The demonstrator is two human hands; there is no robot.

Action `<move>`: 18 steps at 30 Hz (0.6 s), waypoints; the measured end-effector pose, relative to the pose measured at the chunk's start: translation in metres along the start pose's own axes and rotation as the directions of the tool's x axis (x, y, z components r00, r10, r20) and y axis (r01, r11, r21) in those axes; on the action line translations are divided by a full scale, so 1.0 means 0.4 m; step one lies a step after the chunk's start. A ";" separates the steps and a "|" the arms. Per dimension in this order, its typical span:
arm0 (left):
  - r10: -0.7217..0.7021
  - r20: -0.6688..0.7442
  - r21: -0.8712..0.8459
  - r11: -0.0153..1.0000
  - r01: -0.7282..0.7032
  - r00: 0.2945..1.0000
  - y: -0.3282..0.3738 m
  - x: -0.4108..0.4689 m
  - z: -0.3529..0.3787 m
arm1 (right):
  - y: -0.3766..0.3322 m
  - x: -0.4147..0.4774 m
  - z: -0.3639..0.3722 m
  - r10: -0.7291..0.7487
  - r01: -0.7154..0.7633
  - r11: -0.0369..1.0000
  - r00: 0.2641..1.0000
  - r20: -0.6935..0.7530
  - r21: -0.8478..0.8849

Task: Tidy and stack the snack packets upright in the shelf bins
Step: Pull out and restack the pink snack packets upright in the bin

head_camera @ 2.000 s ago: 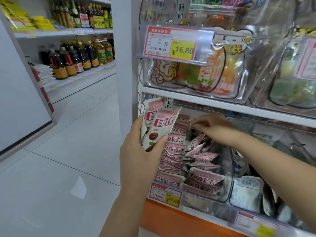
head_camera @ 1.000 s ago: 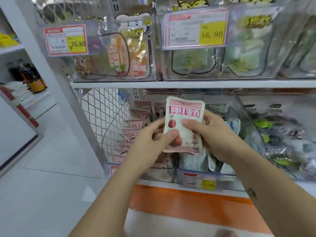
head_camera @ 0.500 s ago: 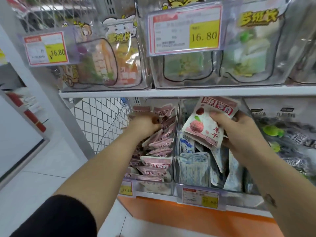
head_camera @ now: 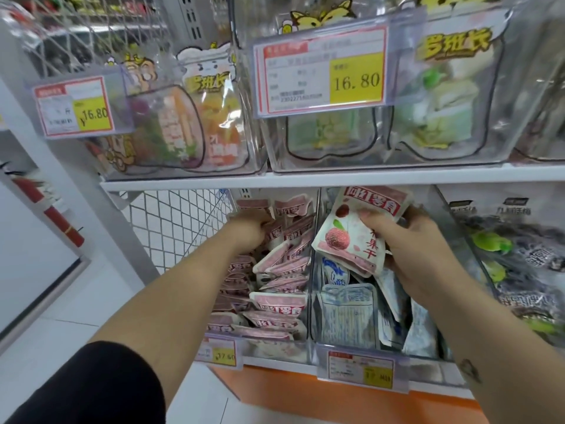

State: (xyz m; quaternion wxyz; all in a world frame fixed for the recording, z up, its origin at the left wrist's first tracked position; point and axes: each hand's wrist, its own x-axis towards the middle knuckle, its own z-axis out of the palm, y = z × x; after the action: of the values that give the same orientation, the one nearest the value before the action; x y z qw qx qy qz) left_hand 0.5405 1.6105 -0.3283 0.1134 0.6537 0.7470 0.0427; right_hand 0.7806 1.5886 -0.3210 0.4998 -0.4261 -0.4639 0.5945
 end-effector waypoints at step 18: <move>-0.255 -0.414 -0.298 0.945 0.134 0.874 -0.014 -0.015 -0.031 | 0.005 0.007 0.002 -0.055 0.054 0.998 0.998 -0.021 -0.043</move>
State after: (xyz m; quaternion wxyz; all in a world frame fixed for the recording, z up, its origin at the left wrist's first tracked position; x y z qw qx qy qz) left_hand 0.5330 1.6049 -0.3167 0.0270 0.5264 0.8032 0.2776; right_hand 0.7792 1.5910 -0.3231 0.5117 -0.4306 -0.4821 0.5659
